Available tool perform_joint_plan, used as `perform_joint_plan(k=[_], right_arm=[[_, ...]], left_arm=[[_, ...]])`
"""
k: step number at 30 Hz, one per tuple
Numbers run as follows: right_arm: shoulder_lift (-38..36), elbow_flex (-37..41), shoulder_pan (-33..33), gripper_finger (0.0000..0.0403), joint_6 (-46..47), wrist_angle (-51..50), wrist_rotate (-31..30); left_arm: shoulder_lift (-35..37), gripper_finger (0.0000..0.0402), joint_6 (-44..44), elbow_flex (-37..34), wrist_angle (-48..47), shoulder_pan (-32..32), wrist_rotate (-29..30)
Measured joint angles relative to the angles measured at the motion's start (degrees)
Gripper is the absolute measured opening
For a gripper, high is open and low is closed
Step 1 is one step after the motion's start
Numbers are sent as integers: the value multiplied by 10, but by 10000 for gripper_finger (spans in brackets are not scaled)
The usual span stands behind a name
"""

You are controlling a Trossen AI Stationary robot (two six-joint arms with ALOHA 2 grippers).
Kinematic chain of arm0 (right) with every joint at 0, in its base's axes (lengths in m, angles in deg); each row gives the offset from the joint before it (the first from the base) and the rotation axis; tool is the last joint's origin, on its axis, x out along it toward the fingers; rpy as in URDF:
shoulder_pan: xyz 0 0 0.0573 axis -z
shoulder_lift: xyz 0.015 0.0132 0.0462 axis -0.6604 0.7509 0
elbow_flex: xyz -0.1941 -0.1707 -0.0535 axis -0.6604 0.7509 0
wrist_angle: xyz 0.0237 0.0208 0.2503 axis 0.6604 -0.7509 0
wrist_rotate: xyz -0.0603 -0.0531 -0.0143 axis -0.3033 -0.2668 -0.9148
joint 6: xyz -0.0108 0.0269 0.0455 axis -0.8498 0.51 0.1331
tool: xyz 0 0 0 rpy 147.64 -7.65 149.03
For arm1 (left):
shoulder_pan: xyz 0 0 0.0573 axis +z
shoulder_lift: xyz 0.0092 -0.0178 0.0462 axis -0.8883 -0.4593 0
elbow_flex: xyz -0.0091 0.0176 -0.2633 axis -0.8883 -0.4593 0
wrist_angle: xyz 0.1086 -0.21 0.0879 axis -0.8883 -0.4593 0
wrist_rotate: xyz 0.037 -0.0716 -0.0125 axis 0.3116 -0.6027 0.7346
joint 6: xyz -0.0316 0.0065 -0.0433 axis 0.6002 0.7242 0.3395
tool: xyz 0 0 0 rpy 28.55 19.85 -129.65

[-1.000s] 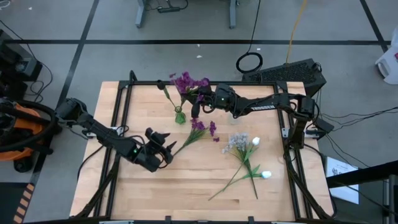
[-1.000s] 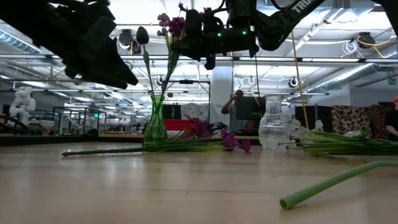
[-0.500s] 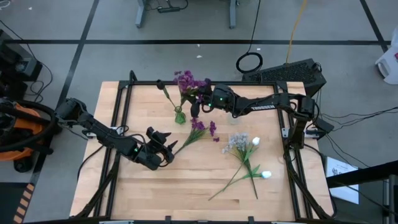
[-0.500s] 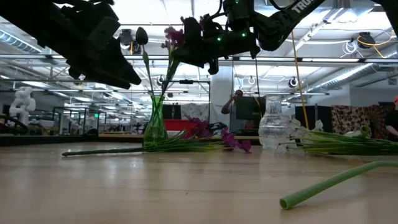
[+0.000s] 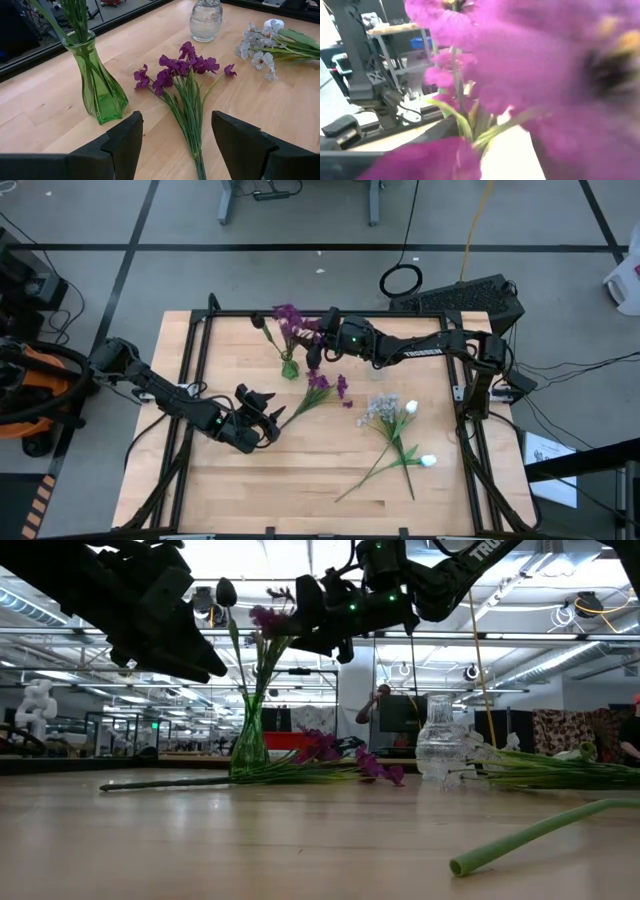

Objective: Sort flowers into vase by color
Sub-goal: Put the right purple flowers into the green vase, then put the purple flowers into the green vase

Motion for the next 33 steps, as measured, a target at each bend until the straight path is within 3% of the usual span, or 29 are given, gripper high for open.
perform_joint_plan(k=[17, 26, 33], right_arm=[[-37, 0, 8, 294, -24, -118, 0], [-126, 0, 6, 299, -31, -297, 0], [-185, 0, -30, 297, -25, -470, -1]], left_arm=[[0, 242, 2, 0, -2, 0, -16], [0, 242, 2, 0, 5, 11, -36], [-9, 242, -76, 0, 107, 39, -96]])
